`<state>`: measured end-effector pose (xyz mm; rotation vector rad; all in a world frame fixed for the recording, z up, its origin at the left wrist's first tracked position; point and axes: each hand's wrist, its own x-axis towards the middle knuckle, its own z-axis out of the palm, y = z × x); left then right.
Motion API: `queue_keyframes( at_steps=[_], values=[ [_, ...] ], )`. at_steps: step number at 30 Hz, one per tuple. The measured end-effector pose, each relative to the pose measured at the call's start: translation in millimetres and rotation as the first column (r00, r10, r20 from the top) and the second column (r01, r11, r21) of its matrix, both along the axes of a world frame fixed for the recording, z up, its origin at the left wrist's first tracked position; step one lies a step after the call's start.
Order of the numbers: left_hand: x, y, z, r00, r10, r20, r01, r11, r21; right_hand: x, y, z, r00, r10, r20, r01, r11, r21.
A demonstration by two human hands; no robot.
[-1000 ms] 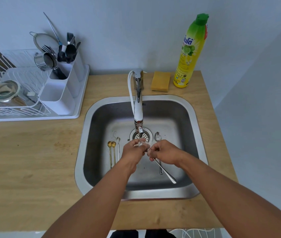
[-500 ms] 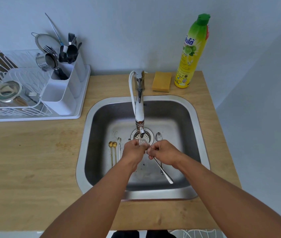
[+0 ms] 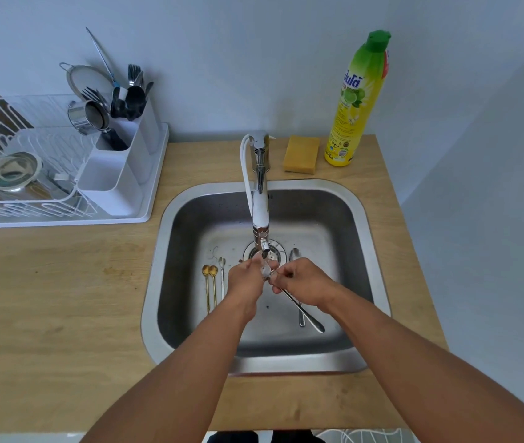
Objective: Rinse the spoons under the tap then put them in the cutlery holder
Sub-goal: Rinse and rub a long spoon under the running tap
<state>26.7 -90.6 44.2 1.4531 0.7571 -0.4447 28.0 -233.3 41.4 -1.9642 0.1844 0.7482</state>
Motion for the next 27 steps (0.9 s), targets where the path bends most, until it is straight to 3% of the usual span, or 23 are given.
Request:
queue_keyframes(
  at_steps=[5, 10, 12, 15, 17, 19, 22, 27],
  values=[
    [-3, 4, -3, 0.986, -0.063, 0.156, 0.043, 0.99, 0.134, 2, 1, 3, 0.998, 0.035, 0.057, -0.032, 0.998, -0.056],
    [3, 5, 2, 0.995, -0.06, 0.081, 0.032, 0.951, 0.309, -5, 4, 0, 0.996, 0.052, 0.073, -0.047, 0.996, -0.077],
    [6, 6, 6, 1.0, -0.014, 0.009, 0.011, 0.968, 0.249, -6, 4, -1, 0.996, 0.043, 0.08, -0.036, 0.996, -0.087],
    [6, 11, 6, 0.993, -0.085, -0.077, 0.084, 0.996, -0.018, -5, 1, -1, 0.997, 0.016, 0.081, -0.009, 0.997, -0.077],
    [2, 18, 3, 0.986, -0.133, -0.104, 0.11, 0.973, -0.203, -4, -2, -1, 0.998, 0.001, 0.067, 0.001, 0.999, -0.037],
    [-2, 23, -2, 0.983, -0.132, -0.13, 0.09, 0.953, -0.29, -4, -3, 0, 0.998, 0.014, 0.062, -0.014, 1.0, -0.004],
    [-5, 22, -6, 0.987, -0.073, -0.142, 0.029, 0.957, -0.29, -6, 1, 2, 0.991, 0.08, 0.106, -0.074, 0.995, -0.06],
    [-4, 11, -8, 0.998, -0.041, -0.046, 0.039, 0.998, -0.045, -8, 5, 3, 0.975, 0.117, 0.186, -0.083, 0.98, -0.182]
  ],
)
